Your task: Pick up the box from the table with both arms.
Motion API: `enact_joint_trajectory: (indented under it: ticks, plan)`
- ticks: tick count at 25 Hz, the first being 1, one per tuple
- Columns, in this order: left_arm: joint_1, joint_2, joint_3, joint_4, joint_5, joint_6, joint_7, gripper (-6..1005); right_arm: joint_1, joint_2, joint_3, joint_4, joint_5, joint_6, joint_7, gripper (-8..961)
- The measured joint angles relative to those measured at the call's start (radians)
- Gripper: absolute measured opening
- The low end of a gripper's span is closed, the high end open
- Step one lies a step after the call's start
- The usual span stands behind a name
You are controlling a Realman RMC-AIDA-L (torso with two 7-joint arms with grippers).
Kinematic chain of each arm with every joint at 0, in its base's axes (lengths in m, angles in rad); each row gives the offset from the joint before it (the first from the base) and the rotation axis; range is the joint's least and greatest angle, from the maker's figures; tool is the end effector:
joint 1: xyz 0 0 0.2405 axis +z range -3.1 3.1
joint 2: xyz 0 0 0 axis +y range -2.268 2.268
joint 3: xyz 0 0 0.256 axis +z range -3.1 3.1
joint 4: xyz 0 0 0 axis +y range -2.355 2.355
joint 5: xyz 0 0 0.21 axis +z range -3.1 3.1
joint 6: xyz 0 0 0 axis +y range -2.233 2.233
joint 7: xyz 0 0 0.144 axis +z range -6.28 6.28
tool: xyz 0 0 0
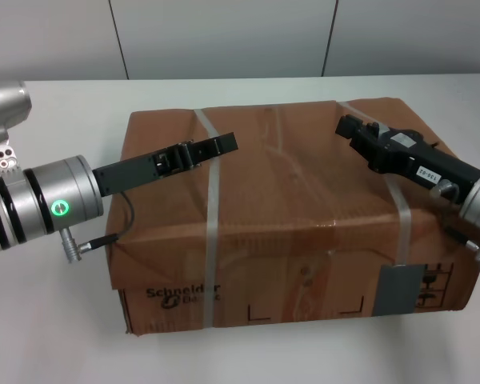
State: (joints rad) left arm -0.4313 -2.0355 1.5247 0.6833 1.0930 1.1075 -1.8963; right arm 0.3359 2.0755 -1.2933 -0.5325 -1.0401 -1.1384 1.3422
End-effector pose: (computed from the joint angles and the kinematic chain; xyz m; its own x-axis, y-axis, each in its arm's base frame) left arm -0.2142 0.3453 -0.0459 0.2899 0.6981 0.6547 0.8114 -0.5420 0.2188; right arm 0.2793 0.3281 -0.0280 0.4283 -0.4042 -0.8082 -0.7970 -0.5904 -0.1271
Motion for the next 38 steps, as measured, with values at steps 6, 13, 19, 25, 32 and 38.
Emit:
enact_joint_trajectory:
  ticks: [6, 13, 19, 25, 32, 38]
  plan:
    - [0.0, 0.0, 0.0, 0.0, 0.001, 0.0, 0.003, 109, 0.0, 0.0, 0.0, 0.0, 0.0, 0.0, 0.0, 98]
    - [0.0, 0.0, 0.0, -0.001, 0.001, -0.003, 0.006, 109, 0.0, 0.0, 0.0, 0.0, 0.0, -0.001, 0.0, 98]
    - [0.0, -0.001, 0.0, -0.001, 0.001, -0.005, 0.008, 109, 0.0, 0.0, 0.013, 0.0, 0.0, -0.023, 0.0, 98]
    - [0.0, -0.002, 0.0, -0.001, 0.001, -0.007, 0.009, 109, -0.002, 0.0, 0.022, 0.0, 0.0, -0.025, 0.0, 98]
    - [0.0, -0.002, 0.0, 0.001, 0.0, -0.007, 0.01, 109, -0.003, 0.0, 0.022, -0.001, 0.0, -0.024, 0.0, 98]
    - [0.0, -0.002, 0.0, 0.001, -0.001, -0.007, 0.01, 109, -0.003, 0.0, 0.022, -0.001, 0.0, -0.025, 0.0, 98]
